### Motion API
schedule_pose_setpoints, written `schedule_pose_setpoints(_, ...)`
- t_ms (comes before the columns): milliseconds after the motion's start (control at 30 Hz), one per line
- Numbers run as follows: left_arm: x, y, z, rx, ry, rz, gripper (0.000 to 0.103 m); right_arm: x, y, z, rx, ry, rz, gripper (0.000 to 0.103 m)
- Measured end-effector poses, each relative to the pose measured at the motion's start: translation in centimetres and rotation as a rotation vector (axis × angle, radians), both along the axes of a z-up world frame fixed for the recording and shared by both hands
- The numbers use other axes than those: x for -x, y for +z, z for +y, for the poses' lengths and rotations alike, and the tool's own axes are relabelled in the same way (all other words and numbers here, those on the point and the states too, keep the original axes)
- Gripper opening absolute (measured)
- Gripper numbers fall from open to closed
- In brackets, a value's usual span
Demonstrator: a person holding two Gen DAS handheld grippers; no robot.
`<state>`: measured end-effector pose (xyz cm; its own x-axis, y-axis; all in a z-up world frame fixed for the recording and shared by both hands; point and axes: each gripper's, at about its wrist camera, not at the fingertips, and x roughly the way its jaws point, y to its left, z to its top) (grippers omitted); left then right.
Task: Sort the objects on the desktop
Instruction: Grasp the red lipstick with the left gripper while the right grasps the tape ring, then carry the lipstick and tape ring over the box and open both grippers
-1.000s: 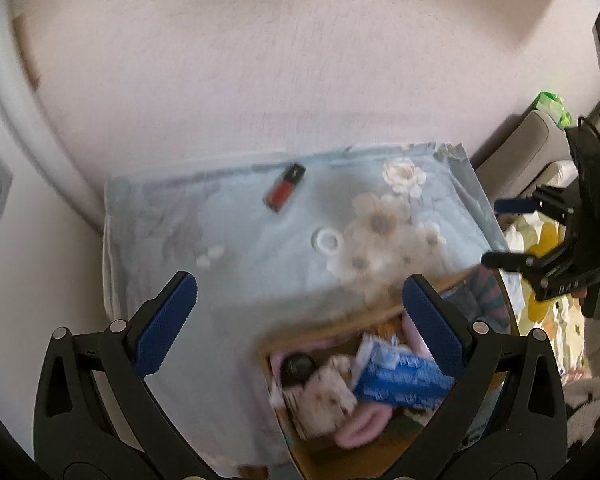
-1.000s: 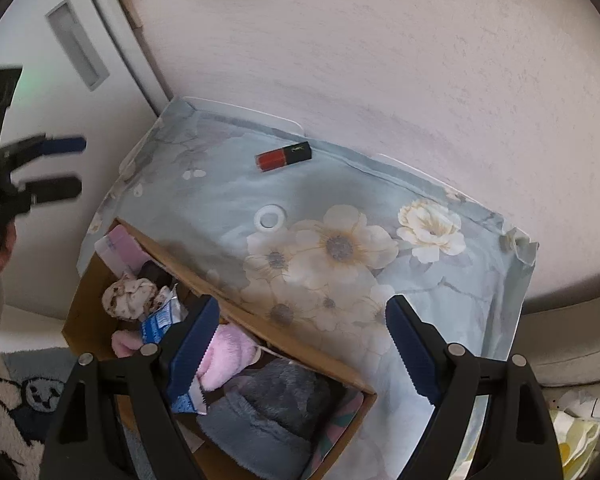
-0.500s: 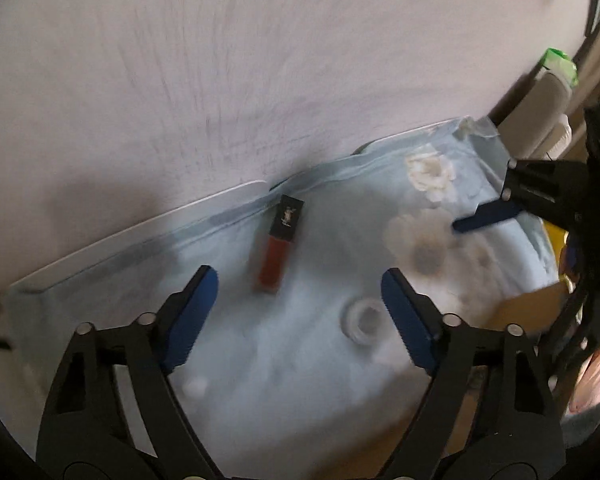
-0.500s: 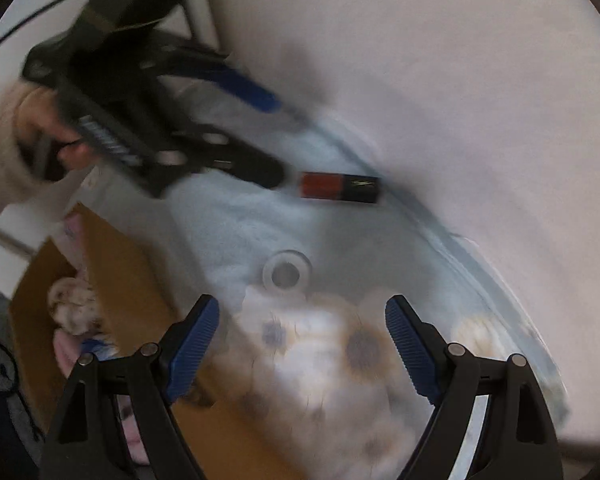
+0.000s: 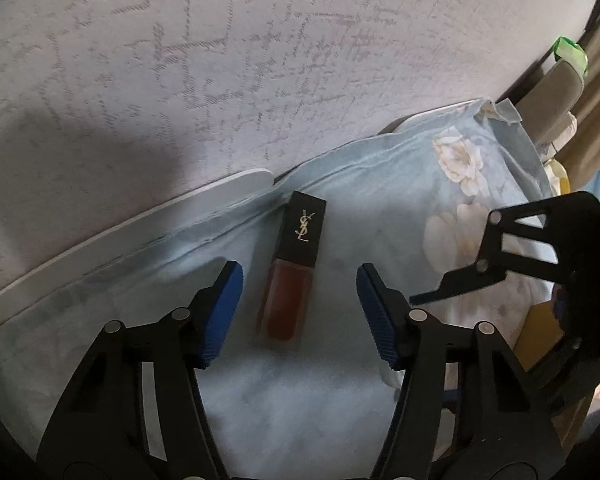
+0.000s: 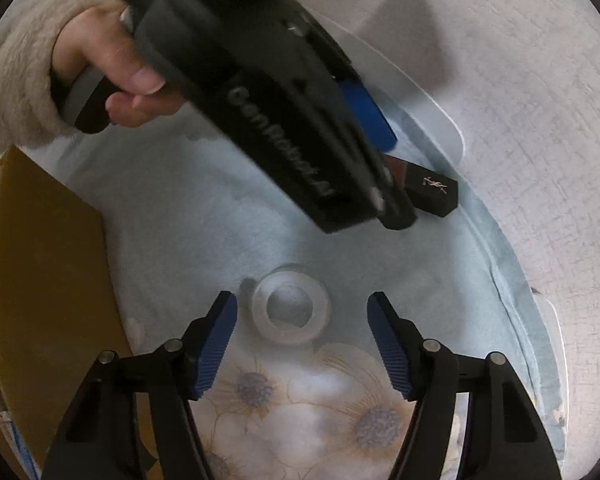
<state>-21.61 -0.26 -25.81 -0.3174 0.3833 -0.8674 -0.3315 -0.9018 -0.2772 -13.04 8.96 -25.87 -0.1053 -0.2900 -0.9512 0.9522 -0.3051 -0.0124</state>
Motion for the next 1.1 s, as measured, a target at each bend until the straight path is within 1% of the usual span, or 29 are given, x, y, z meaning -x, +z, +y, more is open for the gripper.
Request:
schedule_pose_setpoints(33,-0.1,0.0,0.2,0.011,-0.007,0.01,0.052,-0.1,-0.3,0.0,-0.013,0.002,0.01,0.049)
schedule_pose_setpoints(67,-0.1,-0.1,0.3,0.021,-0.013,0.014,0.044,-0.1,-0.5,0.0,-0.023,0.007,0.004,0.045)
schedule_pose_setpoints(100,-0.1,-0.1,0.4,0.03,-0.021,0.016,0.032,-0.1,-0.4,0.1,-0.006,0.007,-0.01,0.039)
schedule_pose_setpoints(167,0.0,-0.2,0.6,0.044,-0.027,0.013,0.021,0.1,-0.4,0.3,0.001,-0.01,-0.023,0.039)
schedule_pose_setpoints(233,0.0,-0.2,0.5,0.044,-0.033,0.012,0.021,0.2,-0.4,0.4,0.006,-0.013,-0.026,0.039)
schedule_pose_setpoints(333,-0.4,0.2,0.7,0.069,-0.046,0.021,0.02,0.3,-0.3,0.6,0.003,-0.027,-0.023,0.039)
schedule_pose_setpoints(433,-0.8,0.9,0.5,0.077,-0.046,0.028,0.019,0.5,0.1,1.0,0.01,-0.041,-0.028,0.039)
schedule_pose_setpoints(600,-1.9,2.8,0.0,0.066,-0.035,0.041,0.019,0.6,1.0,1.4,0.011,-0.079,-0.036,0.039)
schedule_pose_setpoints(900,-5.4,7.9,-0.9,0.067,-0.01,0.056,0.019,0.0,5.1,2.6,0.011,-0.143,-0.009,0.039)
schedule_pose_setpoints(1100,-8.8,11.9,-1.4,0.048,0.049,0.08,0.019,-1.0,9.3,4.7,0.039,-0.204,-0.018,0.039)
